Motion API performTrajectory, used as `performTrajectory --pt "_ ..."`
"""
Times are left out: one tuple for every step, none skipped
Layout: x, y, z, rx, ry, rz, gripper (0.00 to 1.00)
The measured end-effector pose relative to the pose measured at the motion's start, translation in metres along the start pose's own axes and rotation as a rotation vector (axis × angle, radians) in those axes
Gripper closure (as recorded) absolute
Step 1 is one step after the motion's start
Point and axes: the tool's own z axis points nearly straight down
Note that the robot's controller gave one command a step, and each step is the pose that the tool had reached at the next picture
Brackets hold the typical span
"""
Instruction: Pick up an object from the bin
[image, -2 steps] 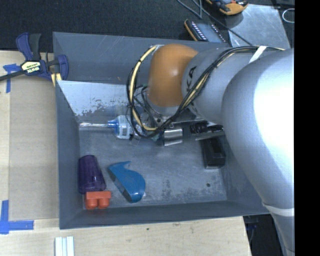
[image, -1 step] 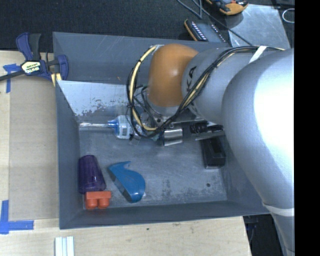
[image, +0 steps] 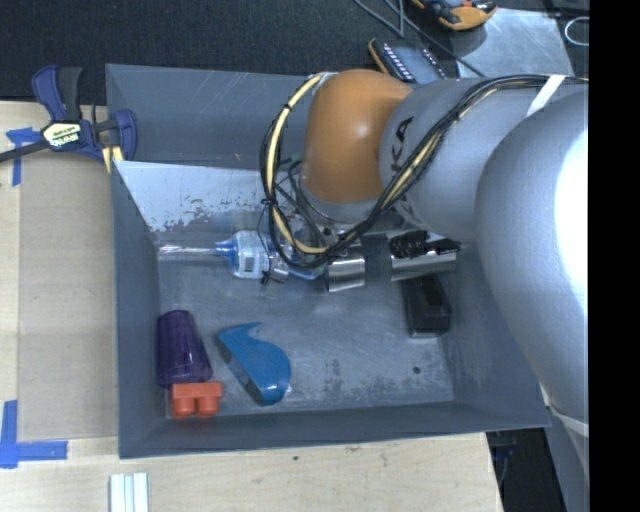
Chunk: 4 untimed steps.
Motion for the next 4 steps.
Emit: performTrajectory --pt "0.001 -0.001 0.003 0.003 0.004 0.000 0.00" --pt "0.002 -0.002 -0.042 -0.004 -0.008 -0.064 0.00" --pt "0.006 0.000 -0.048 -0.001 -0.003 -0.052 0.00" --pt "-0.013 -0.068 0.005 -0.004 -0.009 0.022 0.00"
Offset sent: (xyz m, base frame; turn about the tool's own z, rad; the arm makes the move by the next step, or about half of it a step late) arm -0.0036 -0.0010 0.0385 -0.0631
